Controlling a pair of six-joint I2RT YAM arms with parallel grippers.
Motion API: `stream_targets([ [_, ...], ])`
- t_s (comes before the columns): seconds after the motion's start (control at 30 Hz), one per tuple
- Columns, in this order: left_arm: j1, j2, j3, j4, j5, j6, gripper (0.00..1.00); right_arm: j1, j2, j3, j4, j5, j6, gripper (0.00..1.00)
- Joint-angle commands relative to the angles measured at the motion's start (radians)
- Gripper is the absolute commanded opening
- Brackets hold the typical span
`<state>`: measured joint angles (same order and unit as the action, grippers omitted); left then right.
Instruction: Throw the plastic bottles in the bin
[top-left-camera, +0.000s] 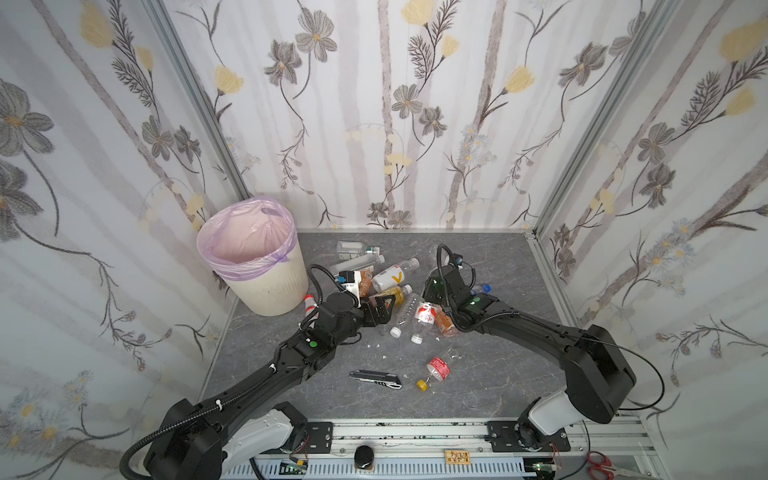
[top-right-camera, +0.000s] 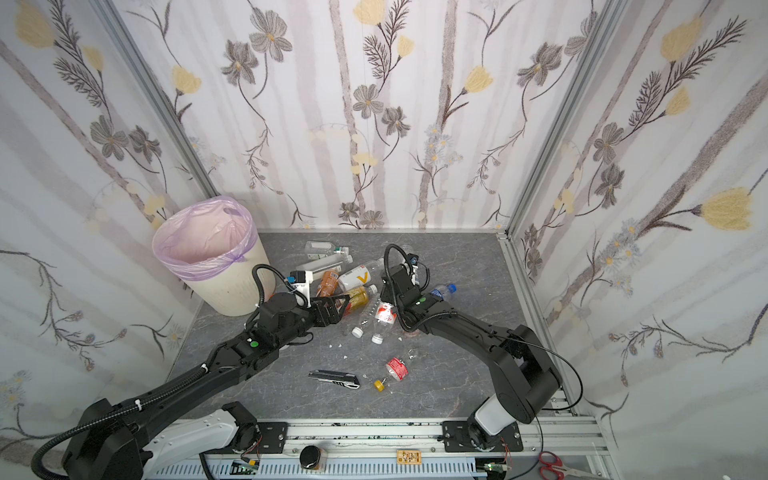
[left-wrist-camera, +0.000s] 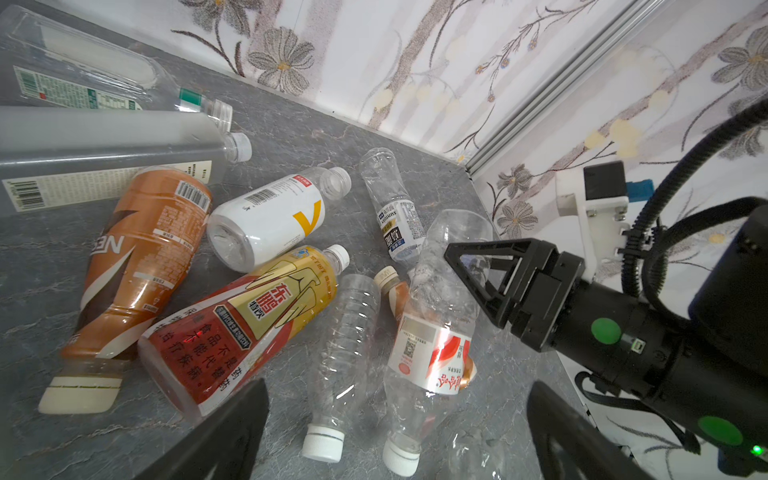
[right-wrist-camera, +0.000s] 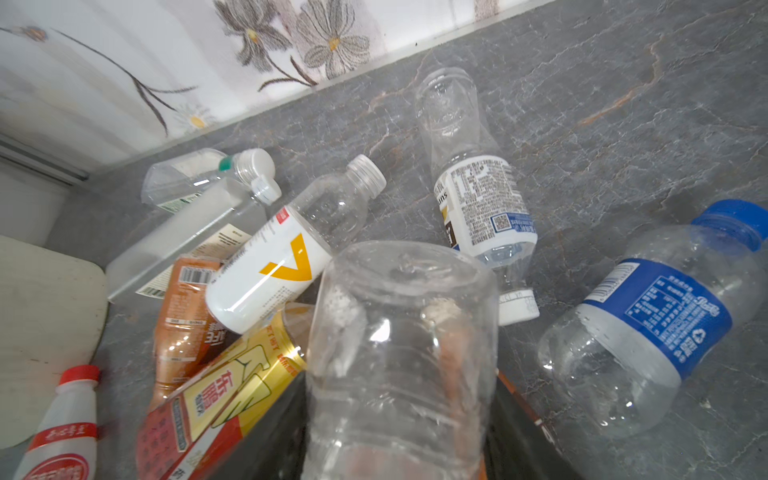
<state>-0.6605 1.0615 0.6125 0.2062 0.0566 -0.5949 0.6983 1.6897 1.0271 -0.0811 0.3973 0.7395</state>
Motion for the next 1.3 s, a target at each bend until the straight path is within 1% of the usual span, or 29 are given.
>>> stream_targets([
  [0.0,-0.016,-0.005,0.016,0.022,-0.011,0.039,1.0,-0.009,-0.049,0.019,0.037,-0.014,-0.018,0.6],
  [0.2,-0.082,0.022,0.041,0.05,-0.056,0.116,1.0,-0.025,-0.135,0.065,0.035,-0.013,-0.067,0.6],
  [0.4,-0.181,0.12,0.115,0.05,-0.099,0.215,1.0,-0.031,-0.138,0.166,0.036,-0.023,-0.111,0.6],
  [0.47,-0.2,0.149,0.139,0.048,-0.11,0.239,1.0,-0.032,-0.135,0.197,0.041,-0.04,-0.116,0.6],
  [0.53,-0.206,0.163,0.156,0.048,-0.121,0.249,1.0,-0.032,-0.137,0.214,0.055,-0.068,-0.116,0.6],
  [0.7,-0.211,0.178,0.177,0.083,-0.196,0.282,1.0,-0.031,-0.155,0.211,0.097,-0.109,-0.097,0.6],
  [0.87,-0.213,0.243,0.236,0.097,-0.184,0.334,1.0,-0.025,-0.166,0.205,0.122,-0.153,-0.09,0.6],
  [0.97,-0.214,0.263,0.264,0.099,-0.215,0.36,1.0,-0.02,-0.184,0.184,0.146,-0.175,-0.089,0.6],
  [1.13,-0.208,0.287,0.312,0.097,-0.16,0.42,1.0,-0.019,-0.224,0.132,0.211,-0.225,-0.101,0.59],
  [1.2,-0.189,0.296,0.325,0.092,-0.139,0.395,0.98,-0.019,-0.232,0.123,0.215,-0.232,-0.108,0.59],
  [1.27,-0.155,0.307,0.34,0.087,-0.062,0.359,0.96,-0.019,-0.238,0.119,0.216,-0.235,-0.115,0.59],
])
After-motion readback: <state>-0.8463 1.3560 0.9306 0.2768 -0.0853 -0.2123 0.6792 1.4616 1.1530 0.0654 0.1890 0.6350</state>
